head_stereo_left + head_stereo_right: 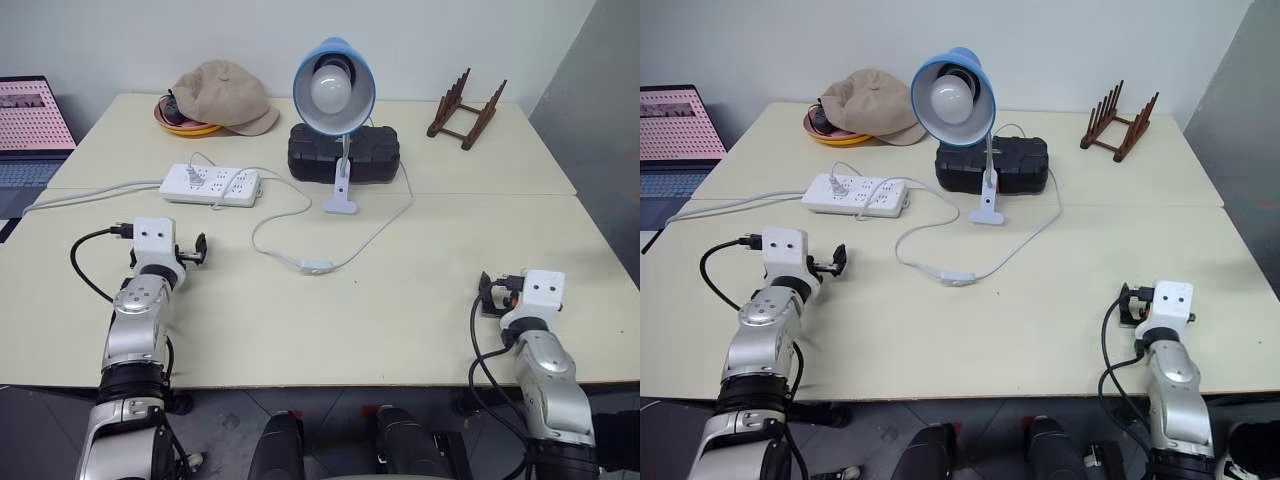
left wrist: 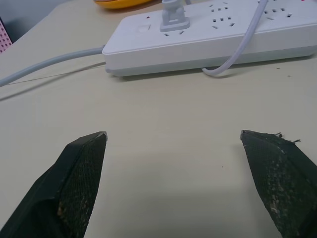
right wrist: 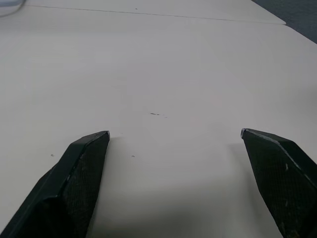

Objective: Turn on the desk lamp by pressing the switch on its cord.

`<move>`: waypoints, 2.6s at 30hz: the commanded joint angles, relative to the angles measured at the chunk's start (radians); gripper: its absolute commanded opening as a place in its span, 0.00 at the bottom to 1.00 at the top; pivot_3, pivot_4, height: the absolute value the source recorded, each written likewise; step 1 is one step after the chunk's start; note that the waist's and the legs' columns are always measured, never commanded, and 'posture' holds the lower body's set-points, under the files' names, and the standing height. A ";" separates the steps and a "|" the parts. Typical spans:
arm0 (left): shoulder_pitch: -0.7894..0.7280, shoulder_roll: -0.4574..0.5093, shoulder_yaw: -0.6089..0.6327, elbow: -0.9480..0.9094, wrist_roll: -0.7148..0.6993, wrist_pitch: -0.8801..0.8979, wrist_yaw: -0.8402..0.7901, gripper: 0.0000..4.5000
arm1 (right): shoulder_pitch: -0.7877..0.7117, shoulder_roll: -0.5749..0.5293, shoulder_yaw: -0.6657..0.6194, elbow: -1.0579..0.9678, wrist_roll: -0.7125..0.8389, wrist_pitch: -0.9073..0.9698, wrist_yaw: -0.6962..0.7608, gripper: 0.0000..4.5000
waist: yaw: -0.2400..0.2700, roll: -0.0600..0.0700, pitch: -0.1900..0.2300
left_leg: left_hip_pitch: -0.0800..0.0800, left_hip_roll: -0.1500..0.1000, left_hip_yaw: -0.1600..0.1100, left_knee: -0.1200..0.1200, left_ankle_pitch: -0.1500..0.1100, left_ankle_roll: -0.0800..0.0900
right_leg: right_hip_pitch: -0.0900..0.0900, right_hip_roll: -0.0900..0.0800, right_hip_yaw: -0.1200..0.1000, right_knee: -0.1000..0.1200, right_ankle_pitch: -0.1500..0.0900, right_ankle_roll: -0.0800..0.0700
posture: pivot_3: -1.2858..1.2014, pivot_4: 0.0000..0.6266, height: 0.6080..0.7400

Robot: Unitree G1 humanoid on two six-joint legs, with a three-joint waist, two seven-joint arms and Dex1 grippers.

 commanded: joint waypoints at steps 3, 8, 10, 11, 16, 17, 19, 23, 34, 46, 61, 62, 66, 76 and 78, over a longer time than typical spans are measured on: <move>0.001 0.026 0.008 -0.077 -0.011 0.017 -0.031 1.00 | -0.029 -0.031 -0.020 -0.033 0.002 -0.012 0.010 0.99 | 0.000 0.000 0.000 | 0.000 0.000 0.000 0.000 0.000 0.000 | 0.000 0.000 0.000 0.000 0.000 -0.001 | 0.52 0.24 1.00; 0.013 0.079 0.024 -0.159 -0.075 0.075 -0.158 1.00 | -0.070 -0.099 0.048 -0.080 0.049 0.023 0.159 0.99 | -0.001 0.000 0.000 | 0.000 0.000 0.000 0.000 0.000 0.000 | 0.000 0.000 0.000 0.000 0.000 -0.001 | 0.52 0.24 1.00; 0.011 0.105 0.016 -0.197 -0.108 0.110 -0.227 1.00 | -0.091 -0.148 0.103 -0.098 0.092 0.041 0.289 0.99 | -0.003 0.000 0.000 | 0.000 0.000 0.000 0.000 0.000 0.000 | 0.000 0.000 0.000 0.000 0.000 -0.001 | 0.52 0.24 1.00; 0.008 0.133 0.001 -0.223 -0.124 0.134 -0.286 1.00 | -0.111 -0.173 0.136 -0.124 0.141 0.081 0.368 0.99 | -0.003 0.000 0.000 | 0.000 0.000 0.000 0.000 0.000 0.000 | 0.000 0.000 0.000 0.000 -0.001 -0.001 | 0.52 0.24 1.00; 0.055 0.295 -0.120 -0.466 -0.223 0.262 -0.614 1.00 | -0.275 -0.302 0.326 -0.112 0.271 0.177 0.766 0.99 | -0.014 0.000 0.001 | 0.000 0.001 0.000 0.000 0.000 0.000 | 0.000 0.000 0.000 0.000 -0.001 -0.002 | 0.52 0.24 1.00; 0.067 0.323 -0.138 -0.511 -0.241 0.279 -0.665 1.00 | -0.315 -0.312 0.360 -0.081 0.273 0.174 0.820 0.99 | -0.019 0.000 0.001 | 0.000 0.001 0.000 0.000 0.000 0.000 | 0.000 0.000 0.000 -0.001 -0.001 -0.002 | 0.52 0.24 1.00; 0.083 0.386 -0.172 -0.586 -0.275 0.307 -0.770 1.00 | -0.432 -0.298 0.449 0.038 0.228 0.139 0.906 0.99 | -0.022 0.000 0.001 | 0.000 0.001 0.000 -0.001 0.000 0.000 | 0.000 0.000 0.000 -0.002 -0.001 -0.003 | 0.52 0.24 1.00; 0.077 0.452 -0.206 -0.632 -0.268 0.297 -0.860 1.00 | -0.586 -0.232 0.554 0.223 0.154 0.060 0.976 0.99 | -0.024 -0.001 0.002 | -0.001 0.001 0.000 -0.001 0.000 0.000 | -0.001 0.000 0.000 -0.001 -0.002 -0.003 | 0.52 0.24 1.00; 0.092 0.475 -0.175 -0.647 -0.254 0.297 -0.865 1.00 | -0.913 0.007 0.657 0.851 -0.055 -0.251 0.995 0.99 | -0.025 0.000 0.002 | -0.004 0.001 0.000 -0.002 0.000 0.000 | -0.005 0.001 -0.001 0.001 -0.001 0.001 | 0.52 0.24 1.00; 0.148 0.478 -0.131 -0.687 -0.267 0.311 -0.856 1.00 | -0.964 0.030 0.632 1.032 -0.119 -0.400 1.053 0.60 | -0.026 0.000 0.002 | -0.002 0.001 0.000 -0.002 0.000 0.000 | -0.006 0.001 -0.001 0.004 -0.001 0.001 | 0.52 0.24 1.00; 0.199 0.384 -0.093 -0.747 -0.457 0.497 -0.830 1.00 | -0.845 0.001 0.471 0.764 0.065 -0.120 1.143 0.08 | -0.021 0.000 0.002 | -0.003 0.001 0.000 -0.002 0.000 0.000 | -0.005 0.001 -0.001 0.003 -0.001 0.001 | 0.52 0.24 1.00; 0.176 0.334 -0.075 -0.735 -0.513 0.547 -0.792 1.00 | -0.811 -0.025 0.464 0.661 0.101 -0.046 1.172 0.08 | -0.015 0.001 0.002 | -0.003 0.001 -0.001 -0.002 0.000 0.000 | -0.005 0.001 -0.001 0.004 -0.001 0.001 | 0.52 0.24 1.00; 0.112 0.232 -0.078 -0.690 -0.619 0.662 -0.745 1.00 | -0.711 -0.125 0.449 0.316 0.229 0.230 1.216 0.08 | -0.004 0.000 0.002 | -0.004 0.001 -0.001 0.000 0.000 0.000 | -0.004 0.001 -0.001 0.003 -0.001 0.002 | 0.52 0.24 1.00; -0.091 0.125 -0.193 -0.617 -0.740 0.800 -0.786 1.00 | -0.619 -0.236 0.453 -0.012 0.380 0.506 1.174 0.08 | -0.022 0.000 0.002 | -0.001 0.001 -0.002 0.001 0.000 0.000 | -0.003 0.001 -0.001 0.004 -0.001 0.002 | 0.52 0.24 1.00; -0.115 0.114 -0.210 -0.616 -0.761 0.819 -0.801 1.00 | -0.614 -0.238 0.453 -0.027 0.390 0.518 1.159 0.08 | -0.023 0.000 0.002 | -0.002 0.001 -0.002 0.000 0.000 0.000 | -0.003 0.001 -0.001 0.004 -0.001 0.002 | 0.52 0.24 1.00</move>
